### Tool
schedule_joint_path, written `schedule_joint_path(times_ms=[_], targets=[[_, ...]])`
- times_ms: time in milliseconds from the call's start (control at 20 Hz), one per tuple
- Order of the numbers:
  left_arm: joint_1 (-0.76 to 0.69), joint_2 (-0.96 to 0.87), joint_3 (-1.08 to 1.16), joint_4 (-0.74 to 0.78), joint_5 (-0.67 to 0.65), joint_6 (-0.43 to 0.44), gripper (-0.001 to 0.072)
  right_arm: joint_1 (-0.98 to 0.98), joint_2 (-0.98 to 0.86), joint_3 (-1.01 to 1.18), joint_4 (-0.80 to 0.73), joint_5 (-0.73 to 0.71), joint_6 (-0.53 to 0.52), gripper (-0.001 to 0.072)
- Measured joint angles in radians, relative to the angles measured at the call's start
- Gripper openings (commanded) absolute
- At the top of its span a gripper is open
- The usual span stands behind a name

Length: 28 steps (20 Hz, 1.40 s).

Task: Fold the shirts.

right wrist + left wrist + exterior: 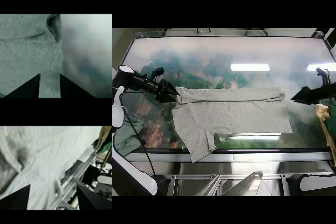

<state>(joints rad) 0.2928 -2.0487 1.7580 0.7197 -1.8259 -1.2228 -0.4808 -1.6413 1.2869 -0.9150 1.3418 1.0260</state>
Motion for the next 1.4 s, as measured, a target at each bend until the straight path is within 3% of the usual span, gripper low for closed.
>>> schedule_joint_path(times_ms=[200, 400, 650, 700, 750, 800, 1050, 1300, 1350, 1400], targets=[[0.071, 0.205, -0.344, -0.005, 0.035, 0.066, 0.0603, -0.101, 0.111, -0.196, -0.069, 0.029, -0.028, 0.0302], [0.162, 0.386, -0.687, -0.006, 0.129, 0.119, 0.0604, -0.145, 0.137, -0.368, -0.088, -0.032, -0.081, 0.0302], [0.241, 0.555, -0.951, -0.01, 0.235, 0.144, 0.0604, -0.114, 0.098, -0.463, 0.002, -0.053, -0.134, 0.0298], [0.253, 0.579, -0.984, -0.009, 0.246, 0.147, 0.0603, -0.098, 0.087, -0.472, 0.023, -0.054, -0.143, 0.0262], [0.263, 0.6, -1.017, -0.008, 0.261, 0.148, 0.0603, -0.083, 0.078, -0.478, 0.034, -0.06, -0.153, 0.009], [0.271, 0.617, -1.046, -0.006, 0.268, 0.148, 0.0603, -0.068, 0.071, -0.482, 0.034, -0.074, -0.159, 0.0016], [0.24, 0.652, -1.162, 0.064, 0.361, 0.124, 0.0604, -0.027, 0.056, -0.491, 0.068, -0.082, -0.183, 0.0016], [0.111, 0.66, -1.2, 0.075, 0.5, 0.098, 0.0603, -0.019, 0.053, -0.493, 0.097, -0.085, -0.206, 0.0016], [0.081, 0.66, -1.202, 0.056, 0.526, 0.093, 0.0591, -0.018, 0.053, -0.494, 0.102, -0.085, -0.209, 0.0016], [0.055, 0.661, -1.204, 0.043, 0.555, 0.091, 0.0445, -0.018, 0.053, -0.494, 0.106, -0.086, -0.212, 0.0016]])
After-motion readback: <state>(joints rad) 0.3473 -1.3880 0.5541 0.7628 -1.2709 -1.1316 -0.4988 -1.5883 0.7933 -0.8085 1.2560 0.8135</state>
